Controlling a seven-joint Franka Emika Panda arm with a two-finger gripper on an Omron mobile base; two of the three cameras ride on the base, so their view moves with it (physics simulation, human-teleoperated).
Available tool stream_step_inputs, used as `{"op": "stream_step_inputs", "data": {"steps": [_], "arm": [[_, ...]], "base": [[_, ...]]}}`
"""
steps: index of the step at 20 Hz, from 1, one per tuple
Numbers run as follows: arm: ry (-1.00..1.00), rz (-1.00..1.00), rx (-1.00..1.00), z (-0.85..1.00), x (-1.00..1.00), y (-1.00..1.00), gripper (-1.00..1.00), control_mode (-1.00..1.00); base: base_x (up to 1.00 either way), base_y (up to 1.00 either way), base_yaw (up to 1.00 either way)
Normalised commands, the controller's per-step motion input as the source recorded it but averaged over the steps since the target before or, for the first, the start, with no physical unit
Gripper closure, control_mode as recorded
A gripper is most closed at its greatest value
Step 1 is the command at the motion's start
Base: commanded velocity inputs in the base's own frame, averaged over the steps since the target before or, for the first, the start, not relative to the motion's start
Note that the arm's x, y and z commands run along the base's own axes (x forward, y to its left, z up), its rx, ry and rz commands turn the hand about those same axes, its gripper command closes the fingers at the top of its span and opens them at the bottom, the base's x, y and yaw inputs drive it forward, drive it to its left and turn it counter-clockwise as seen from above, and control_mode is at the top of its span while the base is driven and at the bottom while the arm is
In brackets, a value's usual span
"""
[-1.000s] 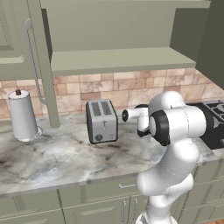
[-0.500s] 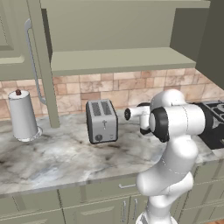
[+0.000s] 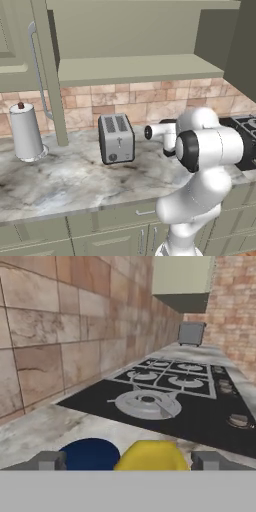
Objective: Take 2 condiments from the cabinet and move them on the counter near the stove.Make sure the condiments are lined up with each other, next to each other.
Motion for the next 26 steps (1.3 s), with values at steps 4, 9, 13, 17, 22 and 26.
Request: {"op": "stream_step_inputs", "data": {"steps": [4, 9, 13, 17, 22, 26], "arm": [[-0.25, 0.0, 0.0, -0.06, -0.47, 0.0, -1.0, -1.0], [-0.24, 0.0, 0.0, 0.06, -0.36, 0.0, -1.0, -1.0], [-0.21, 0.0, 0.0, 0.44, -0.3, 0.0, -1.0, -1.0], [-0.08, 0.0, 0.0, 0.49, -0.43, 0.06, -1.0, -1.0], [0.08, 0.0, 0.0, 0.72, -0.71, 0.2, -1.0, -1.0], [0.28, 0.0, 0.0, 0.82, -0.75, 0.42, -1.0, -1.0]], "base": [[0.0, 0.0, 0.0], [0.0, 0.0, 0.0], [0.0, 0.0, 0.0], [0.0, 0.0, 0.0], [0.0, 0.0, 0.0], [0.0, 0.0, 0.0]]}}
